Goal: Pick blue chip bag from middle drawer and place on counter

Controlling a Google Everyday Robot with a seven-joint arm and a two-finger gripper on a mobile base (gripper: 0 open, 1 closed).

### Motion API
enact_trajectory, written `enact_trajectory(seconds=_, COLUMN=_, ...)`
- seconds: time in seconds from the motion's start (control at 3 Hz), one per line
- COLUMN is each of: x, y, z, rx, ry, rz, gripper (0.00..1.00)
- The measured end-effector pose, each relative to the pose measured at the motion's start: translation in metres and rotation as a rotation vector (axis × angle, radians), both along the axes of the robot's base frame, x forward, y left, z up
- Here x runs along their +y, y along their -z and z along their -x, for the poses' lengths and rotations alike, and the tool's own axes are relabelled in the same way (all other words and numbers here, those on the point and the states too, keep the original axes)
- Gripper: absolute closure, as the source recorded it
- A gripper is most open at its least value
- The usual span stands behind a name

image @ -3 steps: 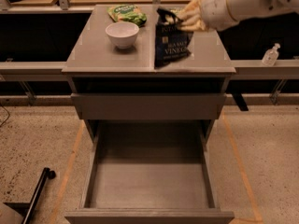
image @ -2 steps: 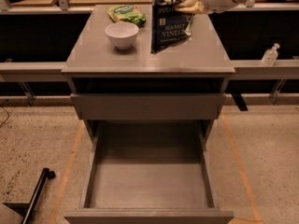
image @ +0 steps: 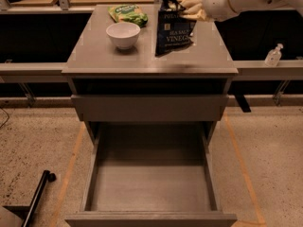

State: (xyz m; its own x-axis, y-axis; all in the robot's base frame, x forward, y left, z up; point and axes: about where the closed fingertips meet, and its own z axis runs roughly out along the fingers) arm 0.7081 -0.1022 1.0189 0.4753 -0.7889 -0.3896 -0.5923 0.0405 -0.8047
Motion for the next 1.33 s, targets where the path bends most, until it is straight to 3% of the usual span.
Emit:
enact_trajectory(seconds=0.33, x=-0.011, y=0.016, z=-0.032, rx=-0.019, ry=0.043, rz=0.005, gripper=1.00)
enact_trajectory(seconds=0.67, x=-0.031, y=0.041, z=-0.074, rx=0.000, ry=0.091, rz=0.042, gripper=0.75)
enact_trajectory(seconds=1.0, x=-0.046, y=0.059, z=-0.096, rx=0.029, ry=0.127, rz=0.062, gripper=0.51)
enact_trajectory(seconds=1.33, x=-0.044, y=0.060, z=-0.096, rx=0.028, ry=0.123, rz=0.061, gripper=0.29)
